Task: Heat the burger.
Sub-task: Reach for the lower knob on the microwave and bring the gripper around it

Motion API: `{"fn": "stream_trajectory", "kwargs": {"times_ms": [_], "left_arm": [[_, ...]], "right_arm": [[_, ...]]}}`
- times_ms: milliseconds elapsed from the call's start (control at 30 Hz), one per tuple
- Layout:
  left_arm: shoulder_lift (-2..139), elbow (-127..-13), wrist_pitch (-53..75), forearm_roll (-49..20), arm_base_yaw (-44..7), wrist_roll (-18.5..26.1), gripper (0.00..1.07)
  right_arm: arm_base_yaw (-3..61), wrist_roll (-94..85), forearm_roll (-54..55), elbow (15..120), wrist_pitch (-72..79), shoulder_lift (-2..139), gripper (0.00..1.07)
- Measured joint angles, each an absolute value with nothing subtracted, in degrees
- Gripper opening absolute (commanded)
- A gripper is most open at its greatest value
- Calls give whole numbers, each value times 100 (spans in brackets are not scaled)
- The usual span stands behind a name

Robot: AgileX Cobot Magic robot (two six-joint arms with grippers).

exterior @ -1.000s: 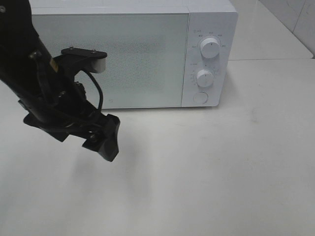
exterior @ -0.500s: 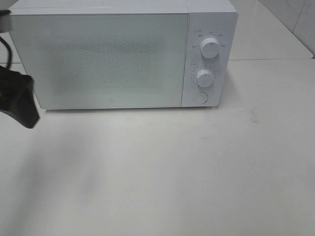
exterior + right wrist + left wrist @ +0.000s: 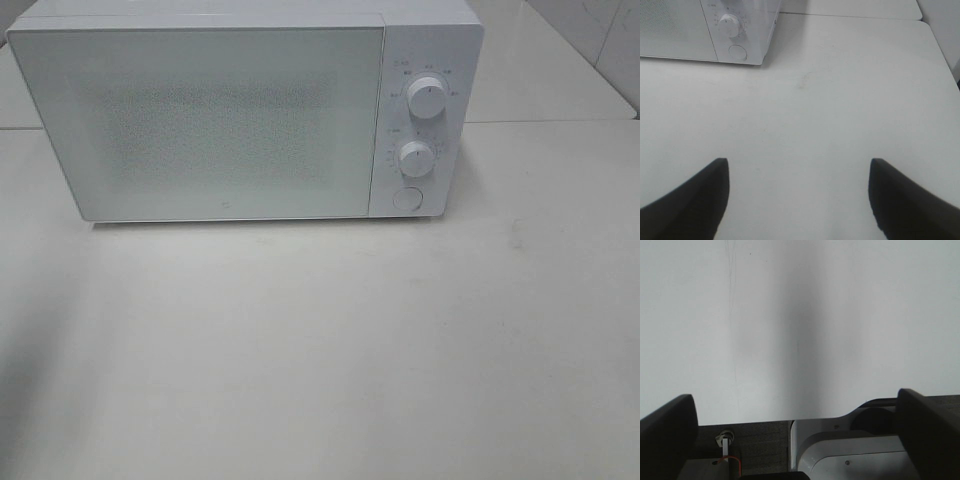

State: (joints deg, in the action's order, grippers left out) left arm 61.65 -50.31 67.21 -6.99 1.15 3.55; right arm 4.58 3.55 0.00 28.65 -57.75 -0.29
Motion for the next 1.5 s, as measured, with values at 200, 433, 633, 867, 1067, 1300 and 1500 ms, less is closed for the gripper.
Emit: {"fn": "stream_trajectory", "kwargs": {"times_ms": [200, 433, 633, 867, 1067, 1300, 1500], "left_arm": [[4973, -4217, 6692, -647, 120, 355, 100], [3936, -3621, 6583, -647, 120, 355, 100], [2727, -3151, 6486, -590, 120, 264, 100], [1392, -2985, 6234, -372, 120, 126, 100], [991, -2985, 6234, -355, 120, 115, 100], [309, -2985, 6222, -355, 120, 115, 100], [-29, -2985, 6217, -355, 120, 115, 100]], "right_arm": [[458, 355, 0, 2865, -5775, -29, 75], [458, 355, 0, 2865, -5775, -29, 75], [458, 355, 0, 2865, -5775, -29, 75], [458, 355, 0, 2865, -5775, -29, 75], [458, 355, 0, 2865, -5775, -29, 75], [458, 355, 0, 2865, -5775, -29, 75], [458, 355, 0, 2865, -5775, -29, 75]]}}
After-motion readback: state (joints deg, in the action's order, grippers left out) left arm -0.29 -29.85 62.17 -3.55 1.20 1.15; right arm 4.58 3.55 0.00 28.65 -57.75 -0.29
